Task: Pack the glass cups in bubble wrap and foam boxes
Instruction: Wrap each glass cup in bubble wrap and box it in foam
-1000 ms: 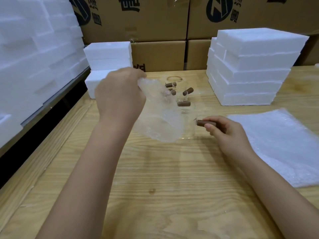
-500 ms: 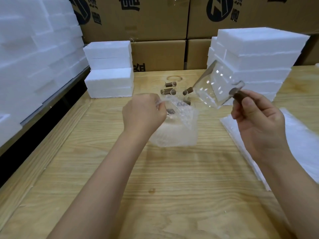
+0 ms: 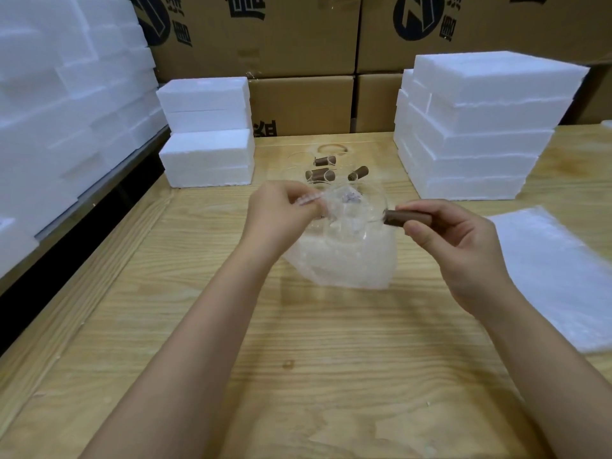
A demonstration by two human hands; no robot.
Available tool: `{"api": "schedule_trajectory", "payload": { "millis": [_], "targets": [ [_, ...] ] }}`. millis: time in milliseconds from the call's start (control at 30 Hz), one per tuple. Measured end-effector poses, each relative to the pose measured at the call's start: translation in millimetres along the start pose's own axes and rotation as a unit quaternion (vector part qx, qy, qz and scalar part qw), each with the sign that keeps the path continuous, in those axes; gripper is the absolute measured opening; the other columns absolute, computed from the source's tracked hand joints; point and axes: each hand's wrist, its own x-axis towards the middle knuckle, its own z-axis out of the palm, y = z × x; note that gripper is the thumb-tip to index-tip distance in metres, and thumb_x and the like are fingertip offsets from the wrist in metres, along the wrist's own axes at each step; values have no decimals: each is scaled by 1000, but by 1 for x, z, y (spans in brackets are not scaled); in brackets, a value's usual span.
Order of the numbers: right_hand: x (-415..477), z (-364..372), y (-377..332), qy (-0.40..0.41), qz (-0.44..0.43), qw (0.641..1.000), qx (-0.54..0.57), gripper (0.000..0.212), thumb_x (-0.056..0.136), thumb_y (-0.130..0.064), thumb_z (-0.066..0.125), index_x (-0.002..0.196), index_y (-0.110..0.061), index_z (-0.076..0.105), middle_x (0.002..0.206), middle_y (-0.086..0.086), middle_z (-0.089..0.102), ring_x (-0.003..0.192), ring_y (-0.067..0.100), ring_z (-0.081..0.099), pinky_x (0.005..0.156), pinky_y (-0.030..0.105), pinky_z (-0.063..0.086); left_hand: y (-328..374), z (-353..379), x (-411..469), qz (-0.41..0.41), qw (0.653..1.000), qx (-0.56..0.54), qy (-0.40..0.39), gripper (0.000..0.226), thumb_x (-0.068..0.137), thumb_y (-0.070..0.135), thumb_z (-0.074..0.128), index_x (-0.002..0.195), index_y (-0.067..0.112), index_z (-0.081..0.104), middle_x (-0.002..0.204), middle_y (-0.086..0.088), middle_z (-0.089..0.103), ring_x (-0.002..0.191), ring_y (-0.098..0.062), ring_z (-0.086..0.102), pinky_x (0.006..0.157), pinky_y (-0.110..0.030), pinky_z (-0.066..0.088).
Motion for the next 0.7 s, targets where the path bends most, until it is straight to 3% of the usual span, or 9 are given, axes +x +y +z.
{"api": "schedule_trajectory", "payload": {
  "millis": [100,233,333,400,467,533,567,633,700],
  "targets": [
    [0,-4,2,10,2,997,-73,22,82,-14,70,92,-33,68,93,-5,71,91,22,63,84,27,51,1,-5,5,-41,994,-99,-22,15,83,18,73,71,28,73,46,19,55,37,4,43,37,-11,32],
    [-1,0,3,12,-15,989,-145,30,82,-12,72,91,-40,65,87,-13,67,78,9,57,75,11,44,3,5,1,-20,995,-95,-18,22,88,30,66,76,14,75,68,4,65,46,-7,43,41,-14,33],
    [-2,2,4,12,-22,984,-174,29,82,-14,71,91,-40,64,82,-23,63,71,-2,50,70,6,37,8,14,-7,37,994,-97,-22,19,92,30,64,84,18,77,62,16,63,44,2,49,43,-9,33],
    [-2,4,3,12,-31,980,-195,30,83,-14,71,91,-41,62,81,-27,62,73,-7,50,68,5,34,13,19,-12,67,992,-101,-35,16,92,29,64,90,19,77,73,18,69,61,8,62,51,-6,37],
    [-3,5,2,20,-39,978,-202,31,82,-14,72,90,-42,62,83,-24,63,78,-11,51,71,4,33,18,23,-15,88,989,-111,-46,17,92,26,65,90,16,77,85,16,72,62,11,59,52,-5,38],
    [-3,6,2,19,-49,975,-217,28,83,-18,72,91,-43,61,87,-21,63,87,-8,54,85,11,35,24,25,-19,92,984,-137,-61,15,92,21,63,89,14,76,89,14,72,57,12,54,49,-3,37],
    [-4,7,2,11,-56,970,-235,24,83,-22,72,91,-42,61,87,-22,63,90,-6,55,93,23,36,27,26,-22,92,982,-150,-73,15,93,19,62,89,13,75,91,13,72,57,10,54,51,-6,40],
    [-4,9,3,-5,-72,961,-267,17,83,-30,70,93,-40,62,88,-24,64,95,-5,56,99,40,34,32,28,-29,103,974,-166,-117,20,95,16,57,92,7,74,84,15,72,54,4,56,60,-20,46],
    [-5,10,5,-20,-73,972,-225,19,84,-23,70,93,-39,63,94,-20,66,96,-3,58,96,36,40,33,28,-35,139,958,-183,-173,22,94,17,55,99,4,72,69,17,68,43,1,50,58,-28,43]
  ]
}}
